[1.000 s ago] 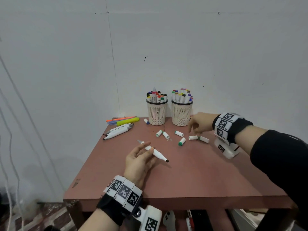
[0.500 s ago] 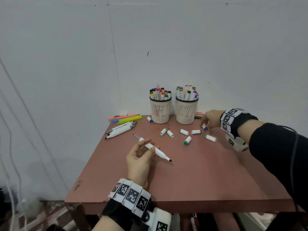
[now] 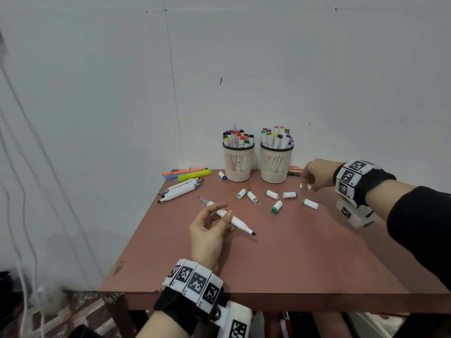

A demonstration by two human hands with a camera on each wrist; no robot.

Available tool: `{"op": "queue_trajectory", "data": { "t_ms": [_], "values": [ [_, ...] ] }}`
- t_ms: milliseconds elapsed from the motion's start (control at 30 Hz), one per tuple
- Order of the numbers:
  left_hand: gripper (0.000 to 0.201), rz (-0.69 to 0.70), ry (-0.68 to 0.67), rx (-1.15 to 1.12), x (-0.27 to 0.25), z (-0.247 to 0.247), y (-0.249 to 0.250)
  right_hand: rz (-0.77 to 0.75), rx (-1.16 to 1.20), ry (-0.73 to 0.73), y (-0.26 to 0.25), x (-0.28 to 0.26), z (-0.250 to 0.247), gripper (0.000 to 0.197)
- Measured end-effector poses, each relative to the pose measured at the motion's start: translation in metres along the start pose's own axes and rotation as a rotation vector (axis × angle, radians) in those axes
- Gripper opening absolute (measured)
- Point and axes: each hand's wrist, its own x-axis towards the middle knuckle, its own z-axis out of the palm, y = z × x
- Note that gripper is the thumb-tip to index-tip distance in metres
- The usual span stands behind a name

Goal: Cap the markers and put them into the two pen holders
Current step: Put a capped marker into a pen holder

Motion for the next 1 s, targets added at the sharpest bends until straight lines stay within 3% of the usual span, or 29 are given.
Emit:
{"op": "queue_trajectory", "data": {
  "t_ms": [233, 400, 533, 833, 1000],
  "values": [
    [0.021, 0.034, -0.001, 0.001, 0.002, -0.003, -0.002, -0.132, 0.263, 0.241, -0.033, -0.066, -0.027, 0.020],
    [0.021, 0.044, 0.016, -0.047, 0.003, -0.003, -0.002, -0.163, 0.697, 0.353, -0.072, -0.117, -0.018, 0.032],
    [0.018, 0.059, 0.038, -0.059, 0.004, -0.003, -0.003, -0.147, 1.082, 0.322, -0.103, -0.144, 0.011, 0.031],
    [0.016, 0.067, 0.077, -0.079, 0.009, -0.006, -0.006, 0.020, 1.781, 0.429, -0.151, -0.130, 0.084, 0.029],
    [0.016, 0.084, 0.091, -0.097, 0.009, -0.006, -0.006, 0.043, 1.891, 0.481, -0.158, -0.109, 0.097, 0.029]
  ]
}}
